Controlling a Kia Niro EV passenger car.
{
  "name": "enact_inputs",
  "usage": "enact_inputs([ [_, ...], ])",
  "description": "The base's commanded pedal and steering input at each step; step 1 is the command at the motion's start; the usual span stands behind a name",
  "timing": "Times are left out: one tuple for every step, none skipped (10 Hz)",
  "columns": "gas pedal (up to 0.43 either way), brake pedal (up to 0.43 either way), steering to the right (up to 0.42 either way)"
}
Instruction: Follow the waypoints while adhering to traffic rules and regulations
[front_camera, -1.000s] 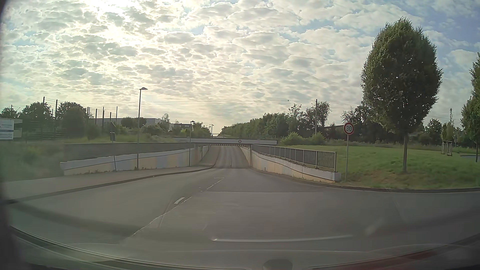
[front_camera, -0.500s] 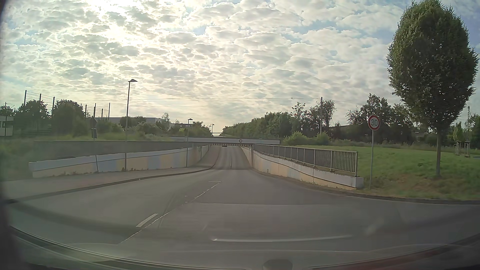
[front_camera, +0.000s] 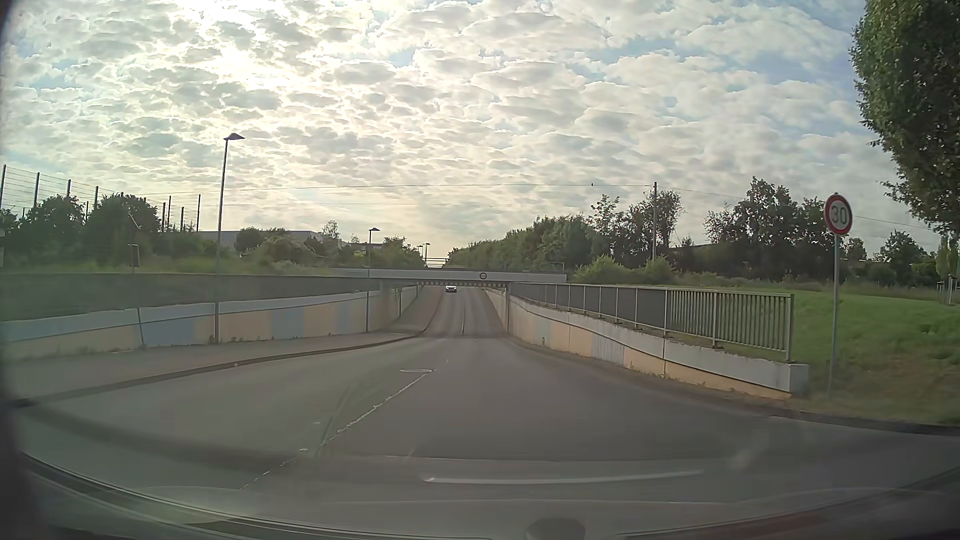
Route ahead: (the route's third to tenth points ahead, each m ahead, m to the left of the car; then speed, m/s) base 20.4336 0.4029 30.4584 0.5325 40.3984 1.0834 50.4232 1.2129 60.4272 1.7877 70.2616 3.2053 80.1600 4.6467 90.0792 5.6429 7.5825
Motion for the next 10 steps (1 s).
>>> enact_inputs([
  [0.000, 0.030, -0.008],
  [0.000, 0.030, -0.007],
  [0.000, 0.030, -0.007],
  [0.000, 0.030, -0.008],
  [0.000, 0.030, -0.009],
  [0.000, 0.030, -0.009],
  [0.000, 0.030, -0.009],
  [0.000, 0.030, -0.010],
  [0.000, 0.030, -0.010],
  [0.000, 0.024, -0.010],
])
